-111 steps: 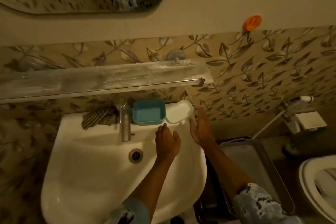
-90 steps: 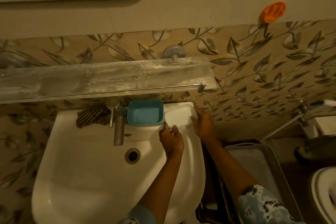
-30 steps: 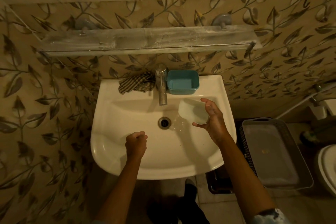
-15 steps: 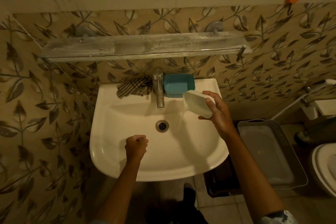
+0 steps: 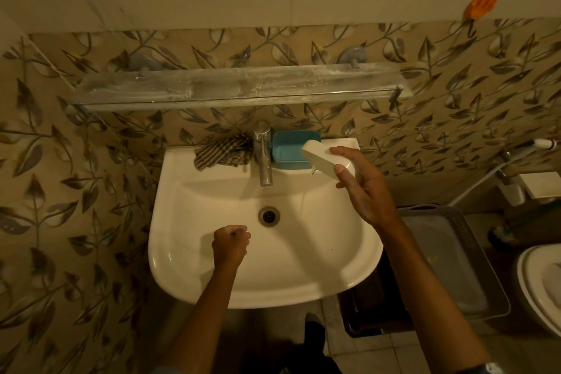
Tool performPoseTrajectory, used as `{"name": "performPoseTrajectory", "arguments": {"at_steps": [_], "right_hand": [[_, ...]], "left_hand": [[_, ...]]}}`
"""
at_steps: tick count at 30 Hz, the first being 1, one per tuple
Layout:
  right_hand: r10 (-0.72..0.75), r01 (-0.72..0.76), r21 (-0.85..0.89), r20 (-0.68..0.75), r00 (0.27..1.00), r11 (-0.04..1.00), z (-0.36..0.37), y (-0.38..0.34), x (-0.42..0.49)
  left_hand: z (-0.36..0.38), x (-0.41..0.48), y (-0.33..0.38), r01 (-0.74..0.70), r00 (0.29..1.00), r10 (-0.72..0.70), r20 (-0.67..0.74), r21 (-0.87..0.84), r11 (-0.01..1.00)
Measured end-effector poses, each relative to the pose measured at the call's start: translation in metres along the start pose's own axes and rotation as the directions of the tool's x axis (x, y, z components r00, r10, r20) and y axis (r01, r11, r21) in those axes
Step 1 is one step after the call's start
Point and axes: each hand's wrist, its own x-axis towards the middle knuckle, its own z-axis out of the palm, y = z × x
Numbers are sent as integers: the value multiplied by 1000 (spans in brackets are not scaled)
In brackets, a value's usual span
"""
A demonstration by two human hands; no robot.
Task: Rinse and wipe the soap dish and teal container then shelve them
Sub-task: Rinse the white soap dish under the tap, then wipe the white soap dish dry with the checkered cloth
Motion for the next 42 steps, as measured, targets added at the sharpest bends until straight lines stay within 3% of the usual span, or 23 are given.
{"name": "performPoseTrajectory", "arguments": {"at_steps": [5,9,11,17,21,26,30,34,36,38,40,42], "right_hand": [[-120,122,-127,20,993,984,6,11,-4],[27,3,-217,137,990,976,19,36,-17],[74,-45,-212,133,988,976,24,41,-22],[-74,76,-171,15,997,982,30,30,-16],[54,-9,-280,155,986,960,38,47,-23],[-18,34,-218,76,997,975,44,56,-25],[166,-127,-246,145,975,961,46,69,-24],[224,-196,-206,124,967,959,45,80,-26],[286,-266,-143,144,947,953,44,85,-26],[424,-430,29,119,898,903,43,88,-26],[587,-585,303,95,804,752,43,90,-28],[703,-647,553,148,696,524,42,93,-30]], "left_hand": [[-2,0,1,2,1000,-2,-3,-8,1000],[-5,-1,2,-14,1000,13,-24,-10,1000],[-6,0,3,-20,999,20,-29,-8,1000],[-4,5,8,-42,999,41,-35,-14,999],[-2,9,8,-43,998,43,-38,-14,999],[2,16,13,-43,997,43,-60,-11,999],[9,22,21,-55,996,56,-69,17,998],[12,36,39,-127,983,143,-115,137,982],[12,44,48,-197,969,222,-111,200,960],[11,57,60,-306,935,344,-92,288,908],[9,74,79,-406,874,481,-65,446,798],[7,96,104,-472,811,586,-6,584,660]]}}
